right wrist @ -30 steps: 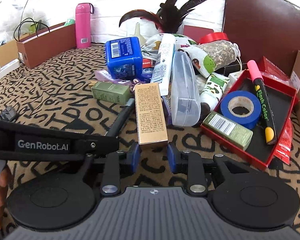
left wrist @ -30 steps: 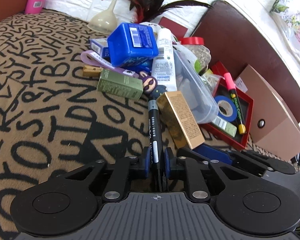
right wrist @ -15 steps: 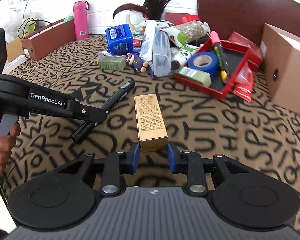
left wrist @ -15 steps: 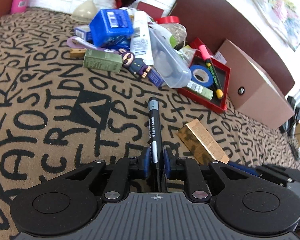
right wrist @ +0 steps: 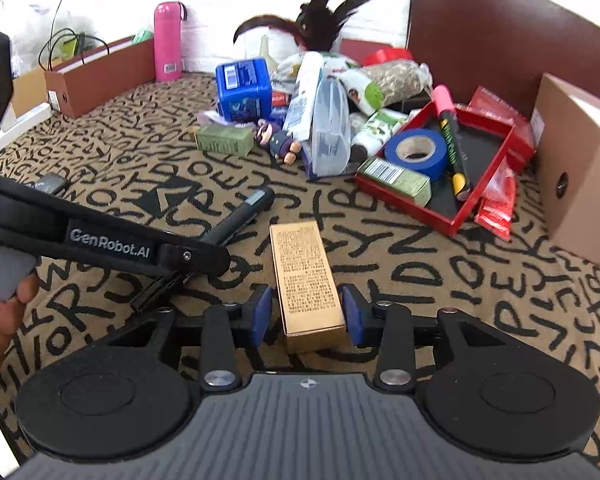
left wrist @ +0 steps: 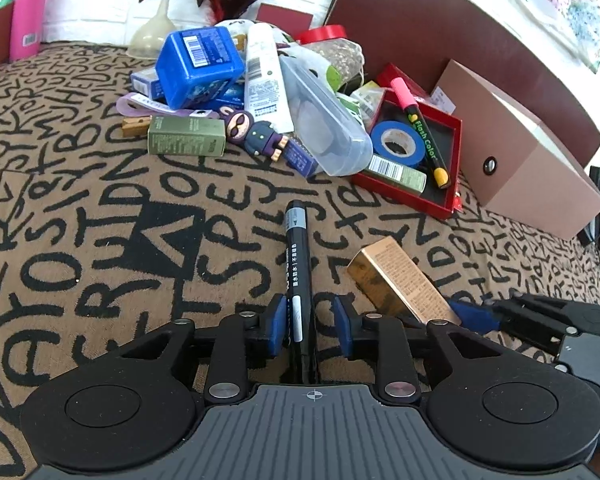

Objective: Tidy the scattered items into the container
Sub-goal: 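Close the left gripper on the black marker while the right gripper grasps the gold box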

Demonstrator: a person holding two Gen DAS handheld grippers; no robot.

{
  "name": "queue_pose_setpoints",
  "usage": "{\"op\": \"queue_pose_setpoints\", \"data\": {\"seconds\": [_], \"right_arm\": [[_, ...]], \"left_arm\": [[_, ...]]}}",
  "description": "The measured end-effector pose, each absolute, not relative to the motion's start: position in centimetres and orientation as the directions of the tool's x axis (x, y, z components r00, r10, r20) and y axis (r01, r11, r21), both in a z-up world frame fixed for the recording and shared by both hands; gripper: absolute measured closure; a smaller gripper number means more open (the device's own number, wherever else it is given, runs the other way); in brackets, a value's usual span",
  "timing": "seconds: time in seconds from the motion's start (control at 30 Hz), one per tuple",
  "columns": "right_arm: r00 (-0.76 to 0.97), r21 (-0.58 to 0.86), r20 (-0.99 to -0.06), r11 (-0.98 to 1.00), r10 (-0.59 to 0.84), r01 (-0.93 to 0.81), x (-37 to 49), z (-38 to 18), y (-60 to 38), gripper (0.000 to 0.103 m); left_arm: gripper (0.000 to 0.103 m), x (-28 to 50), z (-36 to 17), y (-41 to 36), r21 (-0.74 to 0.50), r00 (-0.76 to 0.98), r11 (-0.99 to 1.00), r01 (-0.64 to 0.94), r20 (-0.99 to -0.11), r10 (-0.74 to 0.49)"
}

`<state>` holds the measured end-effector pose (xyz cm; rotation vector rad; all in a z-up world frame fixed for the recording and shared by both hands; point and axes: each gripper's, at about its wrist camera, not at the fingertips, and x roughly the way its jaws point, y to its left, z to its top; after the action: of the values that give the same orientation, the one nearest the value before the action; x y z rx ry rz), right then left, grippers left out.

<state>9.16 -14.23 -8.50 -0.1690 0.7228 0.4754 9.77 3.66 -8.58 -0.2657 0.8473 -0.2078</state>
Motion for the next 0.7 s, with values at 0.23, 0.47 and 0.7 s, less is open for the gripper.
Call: {"op": "queue_pose_setpoints", "data": {"seconds": [0.23, 0.47, 0.7], "right_arm": [[0.642, 0.026, -0.676, 0.882, 0.362, -0.47, 8.9, -8.7, -14.4, 0.068], [0.649, 0.018, -0.669, 0.88, 0.363, -0.474, 9.7, -8.6, -13.8, 0.067], [0.645, 0.043, -0.667, 0.883, 0.373, -0.467, 10.0, -9.0, -13.9, 0.068]], "left_arm": [[0.058, 9.8, -8.5, 3.4, -0.306, 0.641, 0.949, 0.081, -0.713, -0.284], [0.051, 9.9, -8.6, 2.3, -0.274, 0.644, 0.956, 0.108, -0.713, -0.277], [0.055, 10.0, -8.7, 2.2, -0.265, 0.649, 0.959, 0.105, -0.712, -0.267]]}}
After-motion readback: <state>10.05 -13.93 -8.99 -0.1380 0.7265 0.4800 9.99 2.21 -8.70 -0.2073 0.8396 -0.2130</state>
